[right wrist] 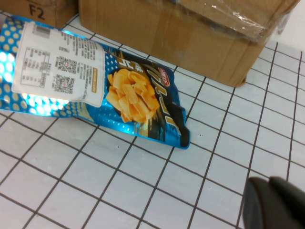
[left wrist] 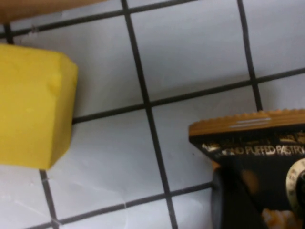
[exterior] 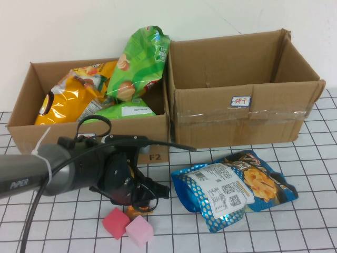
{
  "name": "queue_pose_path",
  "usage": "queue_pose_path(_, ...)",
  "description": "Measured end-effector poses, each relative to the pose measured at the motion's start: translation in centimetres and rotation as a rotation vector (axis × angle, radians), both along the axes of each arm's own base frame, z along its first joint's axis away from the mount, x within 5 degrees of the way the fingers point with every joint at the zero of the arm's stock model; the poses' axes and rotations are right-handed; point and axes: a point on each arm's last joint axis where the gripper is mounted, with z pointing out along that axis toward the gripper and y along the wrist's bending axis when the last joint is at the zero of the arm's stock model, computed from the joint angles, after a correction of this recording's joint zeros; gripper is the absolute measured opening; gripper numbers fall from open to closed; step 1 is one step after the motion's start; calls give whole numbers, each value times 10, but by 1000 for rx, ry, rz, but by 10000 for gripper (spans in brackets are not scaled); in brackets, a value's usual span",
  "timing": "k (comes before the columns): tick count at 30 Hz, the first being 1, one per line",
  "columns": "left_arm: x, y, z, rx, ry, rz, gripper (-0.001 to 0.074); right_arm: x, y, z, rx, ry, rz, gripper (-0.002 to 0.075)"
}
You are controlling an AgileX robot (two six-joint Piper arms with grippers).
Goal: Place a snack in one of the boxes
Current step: Pick up the biscuit, then place the biscuit in the biscuit box
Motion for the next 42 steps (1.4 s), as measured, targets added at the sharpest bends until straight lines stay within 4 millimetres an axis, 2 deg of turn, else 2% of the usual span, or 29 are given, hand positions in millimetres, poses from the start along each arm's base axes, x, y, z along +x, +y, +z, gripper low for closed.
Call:
queue_pose_path(5, -4, 2, 8, -1, 13, 6, 199, 0, 0, 0, 0, 0, 0, -1)
queue_pose_path(11, -13, 6, 46, -37, -42, 6, 198, 0, 0, 0, 0, 0, 0, -1)
queue_pose_path(16, -29, 13, 100, -134, -153, 17, 197, 0, 0, 0, 0, 0, 0, -1)
queue_pose_path(20, -36, 12, 150, -276, -334, -2, 197, 0, 0, 0, 0, 0, 0, -1)
queue_pose_path(24, -30, 3, 200, -369, -545, -63, 197, 0, 0, 0, 0, -2, -1, -1)
queue_pose_path(28, -16, -14, 232, -376, -658, -139, 197, 0, 0, 0, 0, -3, -2, -1)
queue_pose_path(32, 12, -35, 243, -372, -711, -179, 197, 0, 0, 0, 0, -3, -2, -1)
queue_pose_path(36, 46, -59, 230, -358, -713, -201, 218, 1, -1, 1, 0, -12, -7, -1)
queue_pose_path(38, 63, -70, 216, -337, -702, -215, 288, 1, -1, 1, 0, -16, -10, -1)
queue_pose_path(42, 88, -85, 194, -291, -700, -239, 552, 1, -1, 1, 0, -16, -10, -1)
